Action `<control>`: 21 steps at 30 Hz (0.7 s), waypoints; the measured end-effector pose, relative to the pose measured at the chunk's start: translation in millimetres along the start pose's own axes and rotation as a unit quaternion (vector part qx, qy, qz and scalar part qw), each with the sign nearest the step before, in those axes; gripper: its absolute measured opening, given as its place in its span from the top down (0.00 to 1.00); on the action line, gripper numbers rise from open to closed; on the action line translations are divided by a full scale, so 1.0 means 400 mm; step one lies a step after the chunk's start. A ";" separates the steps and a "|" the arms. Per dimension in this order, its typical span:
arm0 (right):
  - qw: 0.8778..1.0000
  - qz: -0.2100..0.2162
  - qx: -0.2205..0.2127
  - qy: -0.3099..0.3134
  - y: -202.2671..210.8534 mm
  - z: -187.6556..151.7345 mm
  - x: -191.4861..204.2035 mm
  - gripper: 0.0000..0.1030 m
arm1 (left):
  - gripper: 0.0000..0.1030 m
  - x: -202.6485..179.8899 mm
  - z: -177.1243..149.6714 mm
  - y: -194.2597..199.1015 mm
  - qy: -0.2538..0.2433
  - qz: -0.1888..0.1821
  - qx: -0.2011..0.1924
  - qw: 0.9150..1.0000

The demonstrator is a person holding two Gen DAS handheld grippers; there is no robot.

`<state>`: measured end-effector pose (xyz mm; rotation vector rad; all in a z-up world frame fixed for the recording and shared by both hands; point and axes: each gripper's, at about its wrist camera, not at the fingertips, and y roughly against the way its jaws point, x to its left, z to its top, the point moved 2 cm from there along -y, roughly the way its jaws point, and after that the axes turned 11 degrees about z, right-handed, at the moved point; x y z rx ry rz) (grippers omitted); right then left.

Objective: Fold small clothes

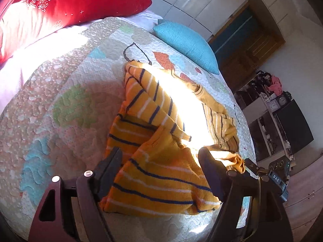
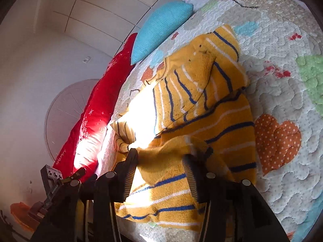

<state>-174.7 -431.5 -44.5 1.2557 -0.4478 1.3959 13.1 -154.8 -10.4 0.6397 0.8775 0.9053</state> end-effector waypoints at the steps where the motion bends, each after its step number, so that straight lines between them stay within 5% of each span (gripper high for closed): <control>1: 1.000 -0.001 -0.005 0.002 0.009 0.006 0.002 0.46 | 0.25 0.004 0.004 -0.003 -0.003 0.007 0.002 1.000; 8: 0.994 -0.074 0.011 0.074 0.055 0.024 0.009 0.40 | 0.25 -0.016 0.003 -0.086 -0.072 0.043 0.042 0.996; 19: 0.969 -0.132 0.087 0.189 -0.089 0.020 0.026 0.40 | 0.25 -0.115 0.004 -0.261 -0.150 0.044 0.098 0.983; 21: 0.960 -0.145 0.099 0.217 -0.109 0.002 0.036 0.40 | 0.49 -0.130 -0.008 -0.268 -0.174 0.056 0.096 0.979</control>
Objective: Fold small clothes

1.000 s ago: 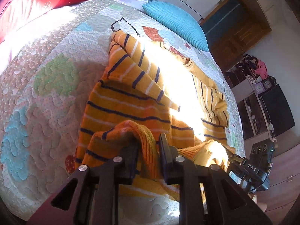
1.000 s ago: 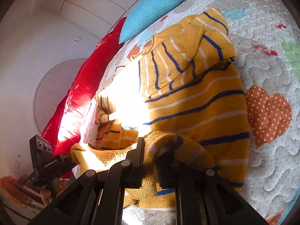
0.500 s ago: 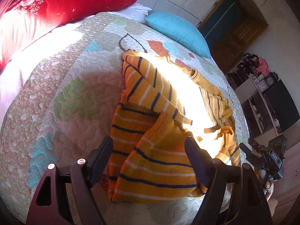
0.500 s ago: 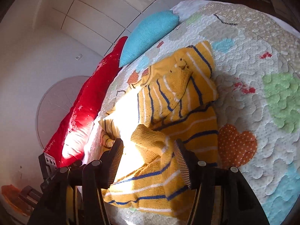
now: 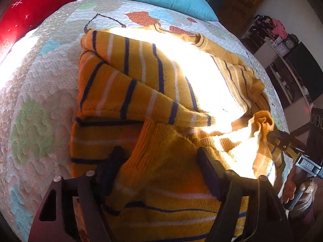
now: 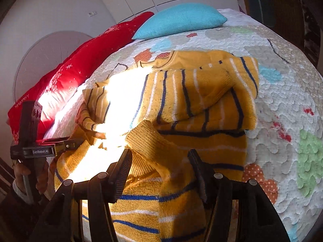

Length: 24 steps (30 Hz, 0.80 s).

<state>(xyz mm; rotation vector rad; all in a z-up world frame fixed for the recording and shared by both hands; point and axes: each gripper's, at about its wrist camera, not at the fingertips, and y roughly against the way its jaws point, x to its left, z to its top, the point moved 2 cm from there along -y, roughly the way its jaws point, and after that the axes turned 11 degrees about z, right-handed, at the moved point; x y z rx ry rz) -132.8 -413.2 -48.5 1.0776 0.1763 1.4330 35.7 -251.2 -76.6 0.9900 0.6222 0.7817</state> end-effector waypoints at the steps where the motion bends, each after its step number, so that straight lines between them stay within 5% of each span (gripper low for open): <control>1: 1.000 -0.013 0.004 0.017 -0.008 -0.006 0.010 0.40 | 0.79 -0.005 -0.004 0.000 -0.005 0.003 0.001 1.000; 2: 0.999 -0.025 0.011 0.033 -0.015 -0.014 0.016 0.51 | 0.85 -0.003 -0.008 0.004 -0.002 -0.004 0.004 1.000; 3: 0.998 -0.038 0.017 0.043 -0.021 -0.022 0.019 0.90 | 0.87 0.003 -0.011 0.016 0.005 -0.006 -0.004 1.000; 7: 0.998 -0.043 -0.003 0.035 0.019 -0.029 0.023 0.90 | 0.92 0.032 -0.025 0.101 0.035 -0.012 -0.042 0.998; 10: 0.999 -0.002 -0.047 0.020 0.092 0.008 0.053 0.90 | 0.92 0.060 -0.018 0.183 0.060 -0.024 -0.080 0.995; 15: 0.995 0.051 -0.083 0.004 0.128 0.133 0.080 0.90 | 0.92 0.105 0.098 0.240 0.096 -0.023 -0.109 0.989; 24: 0.994 0.045 -0.062 -0.079 -0.056 0.287 -0.047 0.90 | 0.92 0.093 0.306 0.045 0.090 0.057 -0.061 0.992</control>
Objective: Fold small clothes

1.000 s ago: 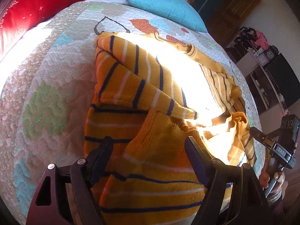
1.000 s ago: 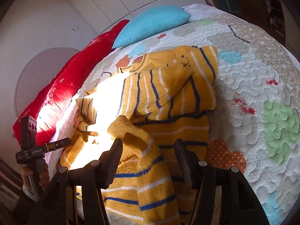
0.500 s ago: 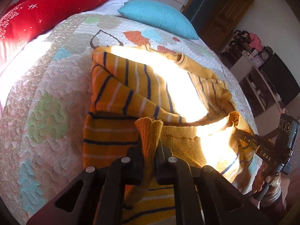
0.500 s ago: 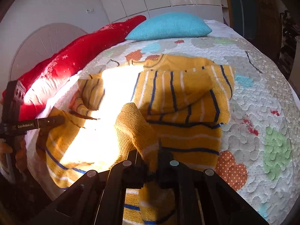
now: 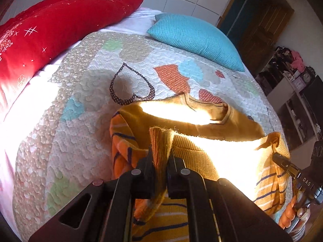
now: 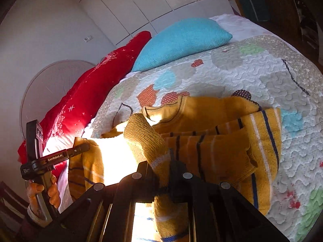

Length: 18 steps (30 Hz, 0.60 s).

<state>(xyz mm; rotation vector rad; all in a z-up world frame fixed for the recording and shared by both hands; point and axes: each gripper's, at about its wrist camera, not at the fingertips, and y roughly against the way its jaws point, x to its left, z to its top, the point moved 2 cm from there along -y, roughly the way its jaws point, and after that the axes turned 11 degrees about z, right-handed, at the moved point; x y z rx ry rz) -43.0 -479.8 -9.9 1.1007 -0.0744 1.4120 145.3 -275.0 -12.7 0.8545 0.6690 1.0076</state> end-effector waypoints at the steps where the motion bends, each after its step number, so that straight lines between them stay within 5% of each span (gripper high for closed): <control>1: 1.000 -0.007 0.007 -0.008 -0.022 0.002 -0.022 0.90 | 0.92 -0.001 0.002 -0.028 0.001 0.006 0.008 1.000; 4: 0.999 -0.031 0.023 -0.033 -0.069 0.005 -0.082 0.83 | 0.86 0.006 0.012 -0.081 0.009 0.022 0.017 1.000; 10: 0.995 -0.072 0.002 -0.066 -0.067 0.050 -0.166 0.82 | 0.53 0.060 0.046 -0.062 0.048 0.031 0.002 0.998; 14: 0.994 -0.092 -0.021 -0.053 0.000 0.078 -0.161 0.70 | 0.37 0.089 0.035 0.007 0.054 0.031 -0.019 0.998; 18: 0.997 -0.072 -0.020 -0.029 0.096 0.030 -0.124 0.50 | 0.34 0.108 -0.025 0.057 0.042 0.018 -0.016 0.999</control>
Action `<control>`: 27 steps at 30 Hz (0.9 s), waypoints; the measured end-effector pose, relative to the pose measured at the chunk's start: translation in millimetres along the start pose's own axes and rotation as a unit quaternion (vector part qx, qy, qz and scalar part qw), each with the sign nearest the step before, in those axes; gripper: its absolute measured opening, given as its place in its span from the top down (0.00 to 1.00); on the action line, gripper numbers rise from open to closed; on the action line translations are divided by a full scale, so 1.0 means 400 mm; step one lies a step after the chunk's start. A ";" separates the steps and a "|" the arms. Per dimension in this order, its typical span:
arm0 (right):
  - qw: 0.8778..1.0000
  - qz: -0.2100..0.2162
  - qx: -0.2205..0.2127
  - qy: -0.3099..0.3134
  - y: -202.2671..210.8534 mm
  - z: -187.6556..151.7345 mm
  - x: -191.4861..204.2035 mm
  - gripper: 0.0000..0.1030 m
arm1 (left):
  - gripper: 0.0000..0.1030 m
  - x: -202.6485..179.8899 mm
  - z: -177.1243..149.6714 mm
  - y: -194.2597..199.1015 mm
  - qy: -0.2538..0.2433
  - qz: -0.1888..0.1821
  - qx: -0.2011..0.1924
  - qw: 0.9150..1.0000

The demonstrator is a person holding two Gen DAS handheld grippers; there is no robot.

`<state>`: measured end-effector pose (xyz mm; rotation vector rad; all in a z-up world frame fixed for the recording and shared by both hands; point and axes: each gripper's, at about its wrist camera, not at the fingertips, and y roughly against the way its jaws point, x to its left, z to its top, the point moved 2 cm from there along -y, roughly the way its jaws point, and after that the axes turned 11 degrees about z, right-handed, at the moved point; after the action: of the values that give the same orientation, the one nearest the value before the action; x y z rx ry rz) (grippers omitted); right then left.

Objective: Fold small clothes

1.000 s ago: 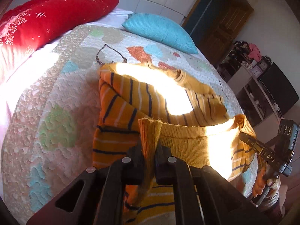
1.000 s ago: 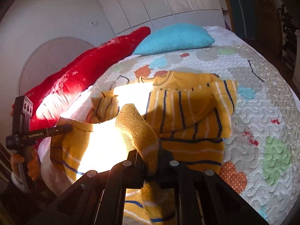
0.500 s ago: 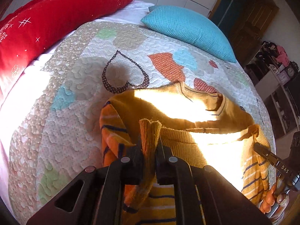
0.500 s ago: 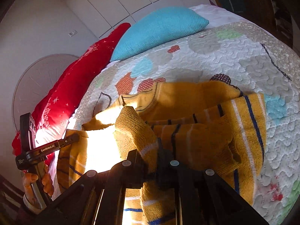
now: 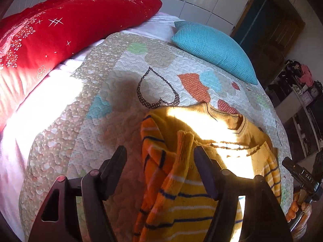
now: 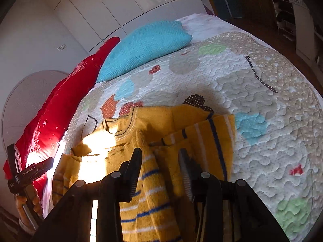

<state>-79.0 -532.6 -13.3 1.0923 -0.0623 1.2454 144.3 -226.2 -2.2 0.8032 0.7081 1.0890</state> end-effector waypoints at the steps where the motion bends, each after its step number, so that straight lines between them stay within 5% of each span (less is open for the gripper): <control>1: 1.000 0.001 0.005 0.007 0.020 -0.022 0.002 0.48 | 0.31 0.006 -0.021 0.008 -0.004 -0.003 0.003 1.000; 8: 0.997 -0.018 0.044 0.056 0.095 -0.212 0.000 0.47 | 0.21 0.031 -0.201 0.016 -0.081 -0.008 0.016 0.997; 10: 0.996 -0.021 0.058 0.058 0.092 -0.264 -0.009 0.60 | 0.21 0.028 -0.243 -0.005 -0.093 0.000 0.034 0.995; 11: 0.996 -0.016 0.066 0.054 0.088 -0.282 -0.016 0.90 | 0.27 0.025 -0.258 -0.018 -0.101 0.009 0.044 0.994; 12: 0.997 -0.011 0.069 0.044 0.088 -0.290 -0.026 0.90 | 0.39 0.025 -0.266 -0.030 -0.111 0.025 0.051 0.992; 13: 0.998 -0.010 0.061 0.034 0.096 -0.290 -0.040 0.90 | 0.66 0.024 -0.267 -0.041 -0.121 0.042 0.059 0.990; 14: 0.998 -0.014 0.052 0.021 0.104 -0.279 -0.057 0.90 | 0.70 0.029 -0.260 -0.046 -0.120 0.048 0.063 0.990; 19: 0.998 -0.045 0.032 -0.029 0.119 -0.225 -0.120 0.86 | 0.69 0.056 -0.219 0.001 -0.074 0.086 0.031 0.993; 23: 0.997 -0.074 -0.025 0.024 0.177 -0.205 -0.034 0.83 | 0.45 0.047 -0.248 0.068 -0.077 0.100 -0.011 0.992; 27: 0.996 -0.051 -0.028 0.067 0.157 -0.170 0.054 0.83 | 0.41 0.032 -0.267 0.106 -0.066 0.083 -0.043 0.993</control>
<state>-153.4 -475.6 2.6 0.9493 0.0601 1.2146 40.1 -181.2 -24.3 0.8615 0.4868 1.1954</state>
